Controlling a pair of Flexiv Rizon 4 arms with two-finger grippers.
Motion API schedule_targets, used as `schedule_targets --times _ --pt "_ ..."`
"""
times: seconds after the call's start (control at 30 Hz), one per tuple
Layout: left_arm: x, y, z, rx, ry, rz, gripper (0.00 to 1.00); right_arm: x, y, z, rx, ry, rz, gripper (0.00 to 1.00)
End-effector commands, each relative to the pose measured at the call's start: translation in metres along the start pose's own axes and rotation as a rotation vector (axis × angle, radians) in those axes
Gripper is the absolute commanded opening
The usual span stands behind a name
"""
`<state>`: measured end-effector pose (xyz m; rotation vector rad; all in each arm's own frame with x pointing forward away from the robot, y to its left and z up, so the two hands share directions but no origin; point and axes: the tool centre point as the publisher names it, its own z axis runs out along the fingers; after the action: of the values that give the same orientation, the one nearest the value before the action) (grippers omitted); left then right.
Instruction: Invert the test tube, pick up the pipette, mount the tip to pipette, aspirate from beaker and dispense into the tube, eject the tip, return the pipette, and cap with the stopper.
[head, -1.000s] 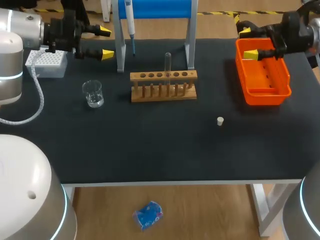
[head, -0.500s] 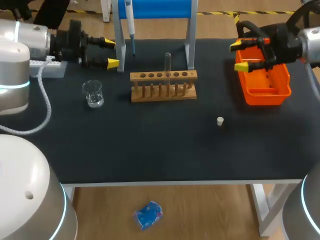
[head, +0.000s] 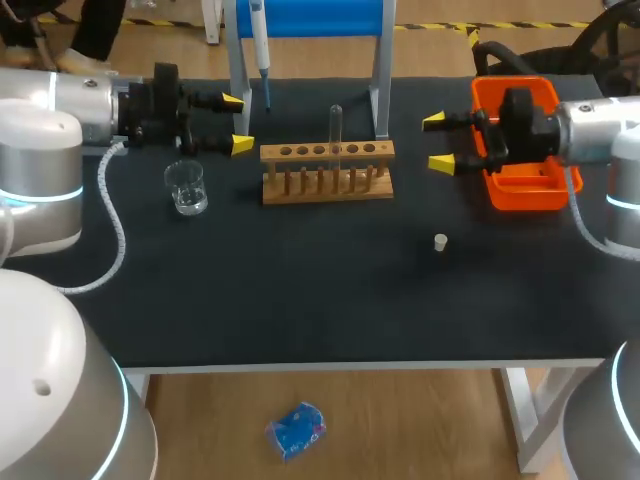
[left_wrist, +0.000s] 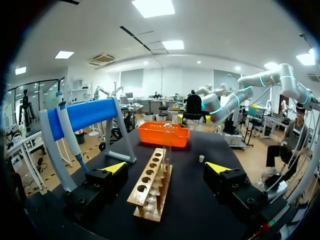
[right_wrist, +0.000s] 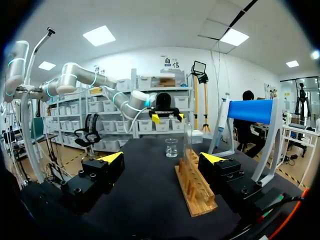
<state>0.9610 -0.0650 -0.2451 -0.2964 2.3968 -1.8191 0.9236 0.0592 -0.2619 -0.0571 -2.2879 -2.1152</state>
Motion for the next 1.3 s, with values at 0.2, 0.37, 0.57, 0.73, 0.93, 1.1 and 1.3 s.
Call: schedule_targets --times 0.2,0.37,0.57,0.73,0.93,1.1,1.3 --pt "0.001 0.0 -0.001 0.001 -0.001 0.001 1.0 -0.001 0.0 -0.001 0.002 0.004 0.0 1.0" --pt "0.001 0.0 -0.001 0.001 -0.001 0.001 1.0 -0.01 -0.001 0.013 0.081 -0.015 -0.041 1.0" --pt "0.001 0.0 -0.001 0.001 -0.001 0.001 1.0 -0.025 -0.005 0.045 0.142 0.017 -0.07 1.0" --pt "0.001 0.003 0.002 -0.039 0.012 0.008 1.0 -0.034 -0.004 0.059 0.135 0.026 -0.073 1.0" --pt "-0.002 0.01 0.012 -0.121 0.032 0.004 1.0 -0.039 -0.004 0.071 0.134 0.049 -0.073 1.0" --pt "-0.007 0.018 0.021 -0.201 0.044 -0.002 1.0 -0.042 -0.005 0.083 0.133 0.062 -0.078 1.0" --pt "-0.013 0.027 0.03 -0.226 0.047 -0.029 1.0 -0.049 0.002 0.096 0.096 0.052 -0.091 1.0"
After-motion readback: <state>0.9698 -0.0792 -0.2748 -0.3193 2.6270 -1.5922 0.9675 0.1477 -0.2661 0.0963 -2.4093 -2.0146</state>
